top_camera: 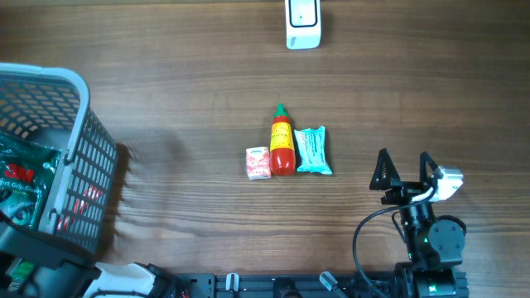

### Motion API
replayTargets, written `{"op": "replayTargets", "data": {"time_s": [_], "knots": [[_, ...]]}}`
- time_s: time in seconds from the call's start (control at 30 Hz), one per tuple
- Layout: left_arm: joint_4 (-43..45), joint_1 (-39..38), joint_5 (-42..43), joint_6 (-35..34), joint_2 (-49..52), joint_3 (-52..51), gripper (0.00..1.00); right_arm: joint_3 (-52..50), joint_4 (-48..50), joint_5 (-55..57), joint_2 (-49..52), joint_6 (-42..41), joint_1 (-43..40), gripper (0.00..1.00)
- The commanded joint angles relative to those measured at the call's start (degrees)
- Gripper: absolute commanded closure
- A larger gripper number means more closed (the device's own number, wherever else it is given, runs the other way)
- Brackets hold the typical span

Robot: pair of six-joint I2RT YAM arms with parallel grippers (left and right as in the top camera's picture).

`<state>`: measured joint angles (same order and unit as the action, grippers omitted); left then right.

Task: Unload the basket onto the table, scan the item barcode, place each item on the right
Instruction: 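Grasp the green-lidded jar in the basket with left gripper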

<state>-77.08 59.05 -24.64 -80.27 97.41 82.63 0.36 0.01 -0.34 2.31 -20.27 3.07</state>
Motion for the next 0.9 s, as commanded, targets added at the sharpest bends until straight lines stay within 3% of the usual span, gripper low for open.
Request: {"op": "replayTargets", "data": {"time_s": [0.0, 0.1, 0.17, 0.3, 0.5, 0.87], "knots": [[0.63, 0.37, -1.4, 16.61, 0.02, -0.94, 0.0, -0.07, 0.35, 0.35, -0.26, 0.63, 0.09, 0.0], [3.1, 0.15, 0.79, 27.96, 0.11, -1.01, 0.0, -0.07, 0.35, 0.35, -0.26, 0.63, 0.09, 0.0], [2.49, 0.24, 1.03, 32.0, 0.11, -1.01, 0.0, -0.07, 0.35, 0.35, -0.26, 0.63, 0.09, 0.0], [2.34, 0.55, 1.01, 34.12, 0.11, -2.21, 0.0, -0.07, 0.35, 0.35, -0.26, 0.63, 0.09, 0.0], [8.17, 0.66, 1.01, 34.84, 0.11, -13.6, 0.0, -0.07, 0.35, 0.37, -0.26, 0.63, 0.09, 0.0], [10.58, 7.67, 2.89, 34.86, 0.11, -14.08, 0.0, -0.07, 0.35, 0.37, -0.26, 0.61, 0.09, 0.0]]}}
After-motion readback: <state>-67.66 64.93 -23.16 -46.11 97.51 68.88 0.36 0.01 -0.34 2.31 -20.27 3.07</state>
